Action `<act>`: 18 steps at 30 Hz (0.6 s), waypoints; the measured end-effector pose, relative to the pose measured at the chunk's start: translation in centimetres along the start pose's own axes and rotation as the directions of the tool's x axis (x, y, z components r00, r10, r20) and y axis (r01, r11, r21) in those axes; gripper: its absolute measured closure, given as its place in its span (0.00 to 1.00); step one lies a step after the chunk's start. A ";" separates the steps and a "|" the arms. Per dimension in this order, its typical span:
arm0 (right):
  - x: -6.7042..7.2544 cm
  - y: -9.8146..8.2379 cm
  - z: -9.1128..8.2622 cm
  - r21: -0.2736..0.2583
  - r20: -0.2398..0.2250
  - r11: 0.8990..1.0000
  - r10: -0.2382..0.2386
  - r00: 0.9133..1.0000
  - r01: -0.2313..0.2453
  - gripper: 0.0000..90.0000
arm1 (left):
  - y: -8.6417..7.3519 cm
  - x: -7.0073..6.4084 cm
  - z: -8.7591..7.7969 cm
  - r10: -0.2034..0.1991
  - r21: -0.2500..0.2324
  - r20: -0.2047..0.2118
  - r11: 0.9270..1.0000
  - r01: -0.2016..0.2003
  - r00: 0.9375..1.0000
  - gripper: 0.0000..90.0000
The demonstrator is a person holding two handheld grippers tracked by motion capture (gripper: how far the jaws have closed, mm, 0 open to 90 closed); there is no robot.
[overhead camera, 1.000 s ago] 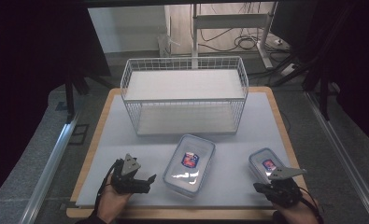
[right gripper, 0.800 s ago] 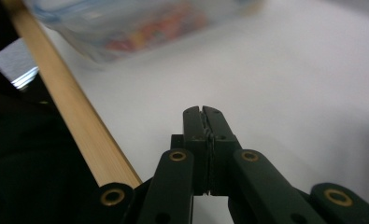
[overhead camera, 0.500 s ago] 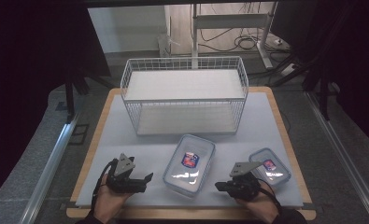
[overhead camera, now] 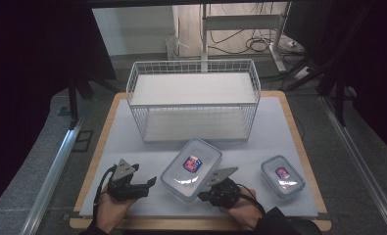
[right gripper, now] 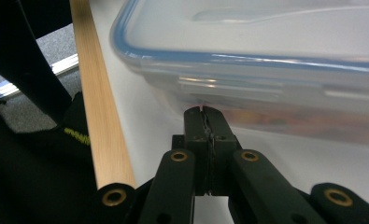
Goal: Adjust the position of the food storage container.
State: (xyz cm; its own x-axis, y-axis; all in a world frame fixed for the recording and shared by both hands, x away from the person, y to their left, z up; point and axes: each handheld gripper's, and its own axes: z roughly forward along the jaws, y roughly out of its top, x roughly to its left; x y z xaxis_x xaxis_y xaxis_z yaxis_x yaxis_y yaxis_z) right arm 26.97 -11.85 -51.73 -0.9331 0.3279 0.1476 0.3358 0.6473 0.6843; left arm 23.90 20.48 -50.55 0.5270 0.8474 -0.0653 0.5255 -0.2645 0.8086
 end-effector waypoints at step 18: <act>-8.0 -0.4 -4.2 -0.148 0.265 0.969 0.234 0.936 -0.200 0.99 | -0.2 -1.7 0.3 0.052 0.080 0.062 0.995 -0.057 0.997 0.84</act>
State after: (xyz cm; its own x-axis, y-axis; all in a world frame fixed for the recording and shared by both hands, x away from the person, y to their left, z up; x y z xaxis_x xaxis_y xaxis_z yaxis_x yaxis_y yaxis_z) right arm 33.71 -17.62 -50.17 -0.7604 0.6402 0.1092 0.4928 0.4593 0.7391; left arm 23.16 18.97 -50.77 0.5938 0.8024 -0.0588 0.5462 -0.3483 0.7618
